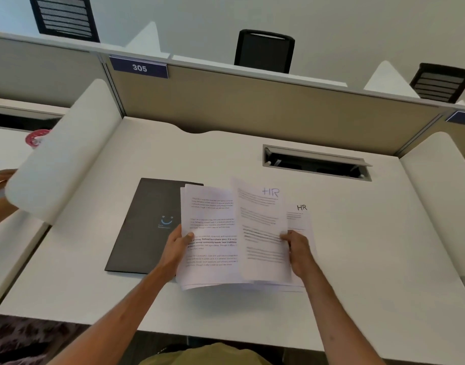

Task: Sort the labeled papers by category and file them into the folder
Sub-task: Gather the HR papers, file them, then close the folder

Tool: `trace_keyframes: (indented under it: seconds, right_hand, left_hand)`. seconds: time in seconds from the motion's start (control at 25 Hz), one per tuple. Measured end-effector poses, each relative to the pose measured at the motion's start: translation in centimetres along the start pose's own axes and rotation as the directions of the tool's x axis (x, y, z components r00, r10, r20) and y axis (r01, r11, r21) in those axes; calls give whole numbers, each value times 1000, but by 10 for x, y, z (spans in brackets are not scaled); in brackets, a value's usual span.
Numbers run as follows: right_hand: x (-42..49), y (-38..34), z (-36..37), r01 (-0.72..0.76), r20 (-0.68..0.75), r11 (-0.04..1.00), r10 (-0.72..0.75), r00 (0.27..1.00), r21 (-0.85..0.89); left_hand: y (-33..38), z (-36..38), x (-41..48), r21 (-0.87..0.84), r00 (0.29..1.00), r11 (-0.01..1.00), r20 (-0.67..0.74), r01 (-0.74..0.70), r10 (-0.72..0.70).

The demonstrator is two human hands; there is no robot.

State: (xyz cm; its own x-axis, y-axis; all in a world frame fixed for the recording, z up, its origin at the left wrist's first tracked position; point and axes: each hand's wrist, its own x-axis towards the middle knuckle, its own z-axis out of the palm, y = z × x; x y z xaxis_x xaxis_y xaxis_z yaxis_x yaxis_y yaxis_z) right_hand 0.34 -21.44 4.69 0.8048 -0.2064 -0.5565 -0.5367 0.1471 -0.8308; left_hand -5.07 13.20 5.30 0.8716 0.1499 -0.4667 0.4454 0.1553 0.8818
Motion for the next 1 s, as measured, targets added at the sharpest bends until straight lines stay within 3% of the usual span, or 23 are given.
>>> trace_keyframes:
  seconds: [0.16,0.28,0.44,0.6,0.68,0.76,0.84,1.0]
  right_hand:
    - [-7,7,37,-5,80,980,21,997,-197]
    - [-10,10,54,83,138,953,-44,990,-293]
    - [-23,11,73,191,164,932,-146,976,-309]
    - [-27,17,80,129,171,952,-83,982,-278]
    - [-24,19,72,81,94,958,-57,994,-277]
    - [-17,21,53,99,-52,910,-130,990,-402]
    - [-8,19,28,61,-199,818,-211,957,-572]
    - [8,6,-25,-159,-377,606,-252,891,-780]
  left_hand:
    - [7,8,-1,-9,999,1000,52,-7,8]
    - [12,12,-3,-9,996,999,79,-36,36]
    - [15,11,-6,-27,994,997,79,-68,70]
    - [9,2,-6,32,995,995,55,-89,87]
    - [5,-4,-5,53,996,996,54,-76,73]
    - [5,-7,-5,45,998,997,30,-63,62]
    - [5,-7,-7,27,998,998,11,-57,57]
    - [4,0,-11,21,997,997,-12,-81,81]
